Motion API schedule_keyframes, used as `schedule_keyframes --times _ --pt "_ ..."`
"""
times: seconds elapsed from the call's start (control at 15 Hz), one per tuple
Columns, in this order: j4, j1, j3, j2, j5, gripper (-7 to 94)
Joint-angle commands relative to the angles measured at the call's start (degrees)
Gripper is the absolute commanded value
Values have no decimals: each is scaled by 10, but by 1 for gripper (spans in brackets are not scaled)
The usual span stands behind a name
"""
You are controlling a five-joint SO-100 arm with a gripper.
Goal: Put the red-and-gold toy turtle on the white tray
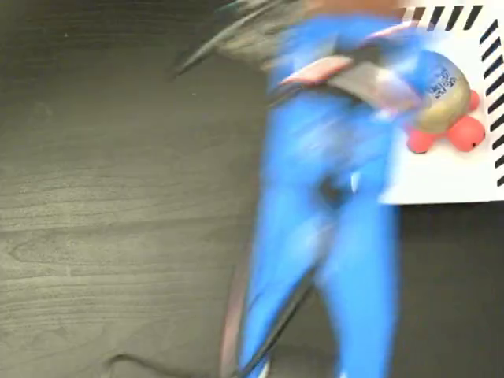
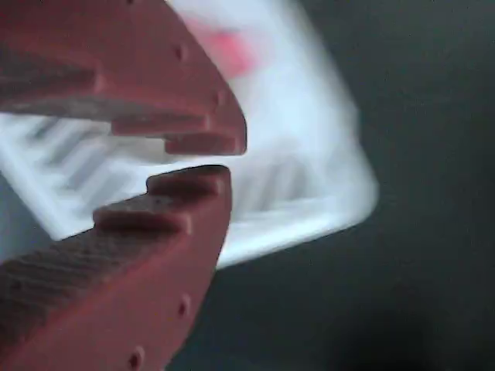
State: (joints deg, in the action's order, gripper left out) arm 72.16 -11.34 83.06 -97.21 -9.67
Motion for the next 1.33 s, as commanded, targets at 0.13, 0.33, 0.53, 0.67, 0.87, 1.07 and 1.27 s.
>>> schedule_keyframes --times 0.13,0.33,0.53,0.67,0.87,1.07,1.27 --pt "-171 169 322 -289 -38 -4" --pt "-232 208 551 -462 8 -4" --pt "-201 203 708 -620 21 -4" --pt "-183 178 777 -691 44 -4" --pt "-112 150 826 -755 61 -3" --pt "-2 156 835 -859 64 -2" --pt "6 153 841 -887 68 -1"
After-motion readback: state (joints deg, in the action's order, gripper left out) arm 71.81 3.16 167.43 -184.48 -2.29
